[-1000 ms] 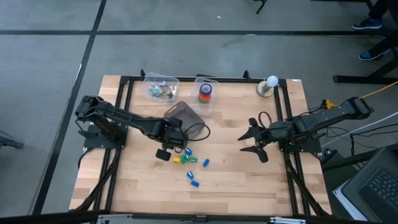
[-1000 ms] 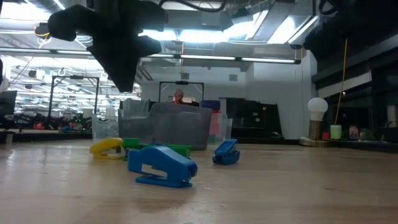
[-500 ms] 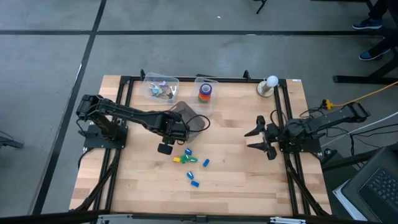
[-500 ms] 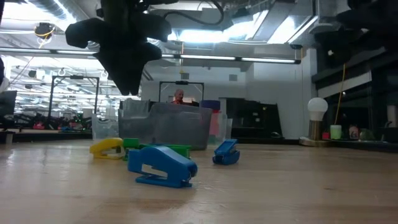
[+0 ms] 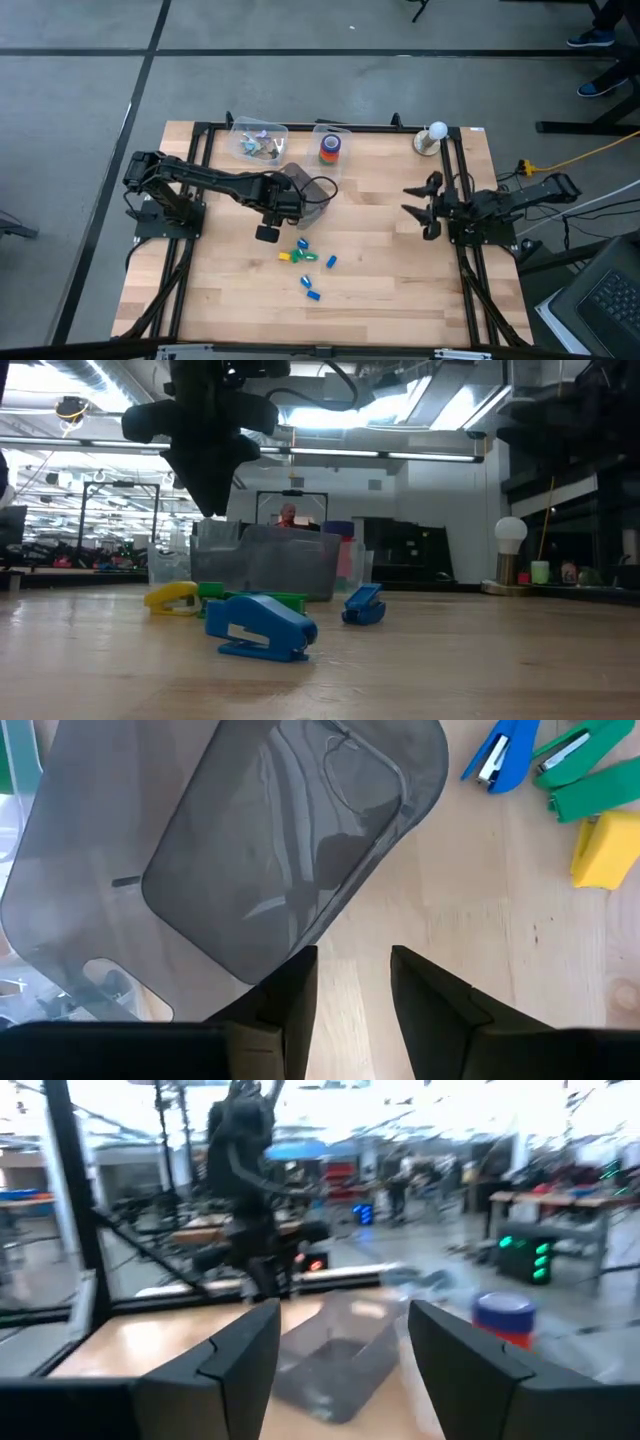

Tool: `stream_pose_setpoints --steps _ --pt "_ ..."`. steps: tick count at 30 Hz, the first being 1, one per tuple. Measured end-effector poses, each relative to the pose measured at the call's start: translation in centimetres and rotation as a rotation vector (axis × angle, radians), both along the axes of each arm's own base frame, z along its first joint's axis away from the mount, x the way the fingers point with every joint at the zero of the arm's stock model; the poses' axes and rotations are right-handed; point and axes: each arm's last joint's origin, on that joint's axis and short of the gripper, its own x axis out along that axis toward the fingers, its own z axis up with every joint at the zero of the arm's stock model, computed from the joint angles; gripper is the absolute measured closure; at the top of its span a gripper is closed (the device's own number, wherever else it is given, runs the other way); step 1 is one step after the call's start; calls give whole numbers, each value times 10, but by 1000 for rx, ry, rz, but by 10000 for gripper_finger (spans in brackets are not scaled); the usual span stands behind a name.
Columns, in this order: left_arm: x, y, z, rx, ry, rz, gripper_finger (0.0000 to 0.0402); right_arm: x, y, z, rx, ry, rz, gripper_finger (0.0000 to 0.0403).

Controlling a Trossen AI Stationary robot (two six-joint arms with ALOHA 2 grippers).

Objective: Pick and place Stapler, Stapler remover, tape
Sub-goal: Move the black bin to the center of the table

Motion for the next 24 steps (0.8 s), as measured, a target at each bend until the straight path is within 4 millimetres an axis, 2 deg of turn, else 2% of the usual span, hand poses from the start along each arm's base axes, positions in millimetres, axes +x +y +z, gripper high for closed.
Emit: stream_pose_setpoints --steps 5,9,16,20,24 --pt "0 0 0 0 0 -1 279 -5 -2 -1 -2 2 -16 178" --pt "0 0 0 1 0 0 279 -9 -4 -9 23 64 -11 178" --pt "0 7 0 1 0 21 277 -10 -7 -1 35 -14 -41 178" --pt "0 13 0 1 0 42 278 -9 -7 5 73 -85 85 178" --pt "0 18 0 1 0 58 280 -9 -3 3 108 -74 269 178"
